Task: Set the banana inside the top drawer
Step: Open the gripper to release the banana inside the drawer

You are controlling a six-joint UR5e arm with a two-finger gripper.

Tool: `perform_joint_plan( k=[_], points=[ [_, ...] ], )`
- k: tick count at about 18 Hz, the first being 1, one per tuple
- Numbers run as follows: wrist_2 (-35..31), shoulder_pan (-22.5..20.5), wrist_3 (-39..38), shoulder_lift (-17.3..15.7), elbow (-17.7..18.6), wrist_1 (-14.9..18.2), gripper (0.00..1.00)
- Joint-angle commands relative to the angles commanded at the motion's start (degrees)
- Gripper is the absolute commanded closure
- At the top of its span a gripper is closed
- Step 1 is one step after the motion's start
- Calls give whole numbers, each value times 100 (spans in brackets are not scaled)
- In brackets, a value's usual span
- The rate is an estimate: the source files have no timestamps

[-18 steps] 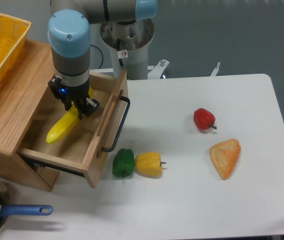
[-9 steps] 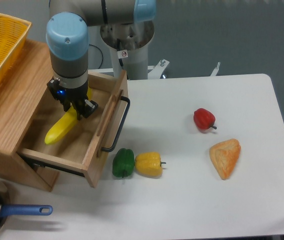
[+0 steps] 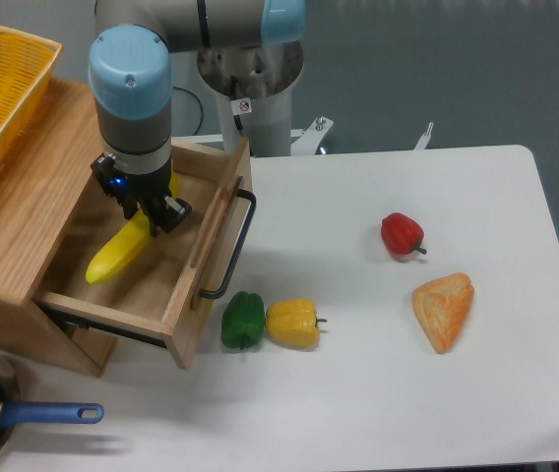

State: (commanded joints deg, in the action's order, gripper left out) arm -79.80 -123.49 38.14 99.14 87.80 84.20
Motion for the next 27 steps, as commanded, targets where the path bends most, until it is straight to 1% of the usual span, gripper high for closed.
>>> perform_joint_plan(
  k=[2,4,5,12,14,17,21,25,27],
  points=[
    [0,0,9,-9,0,-9,49],
    [-9,0,26,-9,0,-26,41],
    [-9,0,26,-17,0,-52,40],
    [-18,0,70,-35,-52,-123,39],
    [-26,-17,175,-35,-131,-114,39],
    [-35,-53,500,-70,-141,-88,39],
    [-35,-97,659,-167,-141,-70,39],
    [-18,-324,835,-281,-149,-70,39],
    [-35,-369,1062,-334,-158,-62,39]
  ],
)
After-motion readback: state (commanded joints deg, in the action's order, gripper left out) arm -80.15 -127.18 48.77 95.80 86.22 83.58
